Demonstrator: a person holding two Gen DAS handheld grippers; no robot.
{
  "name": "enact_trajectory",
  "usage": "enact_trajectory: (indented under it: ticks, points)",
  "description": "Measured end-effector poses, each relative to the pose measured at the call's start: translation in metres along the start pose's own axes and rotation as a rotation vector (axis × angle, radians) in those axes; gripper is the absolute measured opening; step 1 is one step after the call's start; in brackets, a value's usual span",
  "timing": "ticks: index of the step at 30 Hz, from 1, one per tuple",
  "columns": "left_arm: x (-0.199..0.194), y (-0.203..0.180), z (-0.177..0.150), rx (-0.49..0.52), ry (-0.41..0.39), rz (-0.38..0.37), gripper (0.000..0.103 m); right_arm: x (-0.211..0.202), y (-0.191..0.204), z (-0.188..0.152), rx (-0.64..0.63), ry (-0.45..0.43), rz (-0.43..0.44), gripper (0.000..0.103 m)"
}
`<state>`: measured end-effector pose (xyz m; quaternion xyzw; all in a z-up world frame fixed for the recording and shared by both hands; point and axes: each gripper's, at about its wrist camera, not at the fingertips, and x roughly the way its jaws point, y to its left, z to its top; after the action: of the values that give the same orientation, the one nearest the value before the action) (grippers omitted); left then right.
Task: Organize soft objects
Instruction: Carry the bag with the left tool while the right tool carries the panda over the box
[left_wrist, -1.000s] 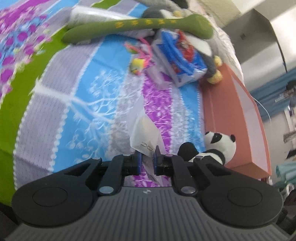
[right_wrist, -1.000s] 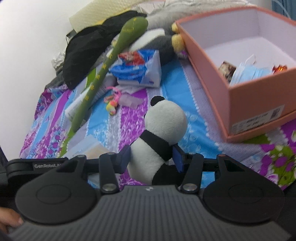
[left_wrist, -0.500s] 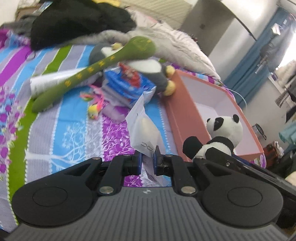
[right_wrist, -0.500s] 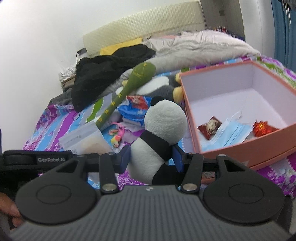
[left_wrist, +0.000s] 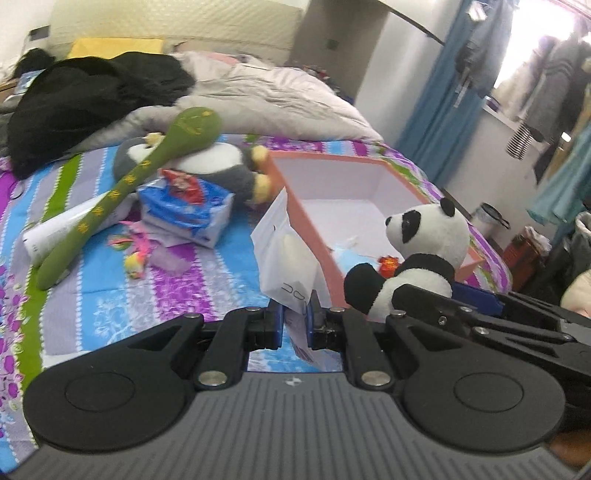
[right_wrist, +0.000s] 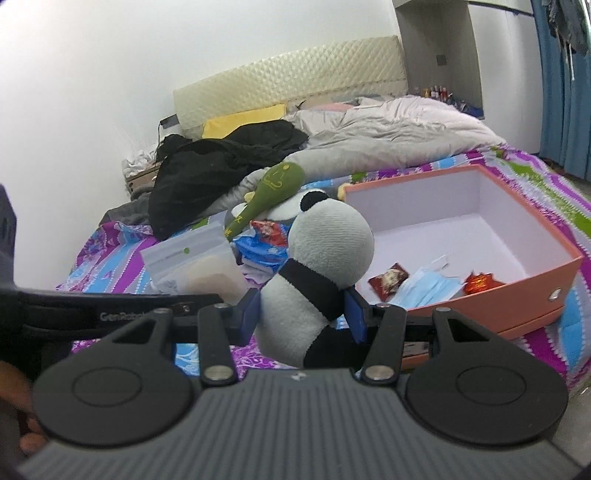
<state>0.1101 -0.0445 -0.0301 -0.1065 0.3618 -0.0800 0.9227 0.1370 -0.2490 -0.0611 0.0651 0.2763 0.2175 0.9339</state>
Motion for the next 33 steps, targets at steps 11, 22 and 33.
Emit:
enact_trajectory:
  ticks: [11,22,33]
  points:
    - [0.025,-0.037,0.023,0.082,-0.011,-0.043,0.014,-0.013,-0.036,0.012,0.016,-0.069,-0.096,0.052]
    - [0.086,-0.069,0.109,0.148,-0.002,-0.094,0.014,0.009,-0.082,0.074,-0.018,-0.104,-0.191,0.052]
    - [0.167,-0.092,0.173,0.15,0.123,-0.102,0.014,0.074,-0.129,0.111,0.019,0.077,-0.184,0.052]
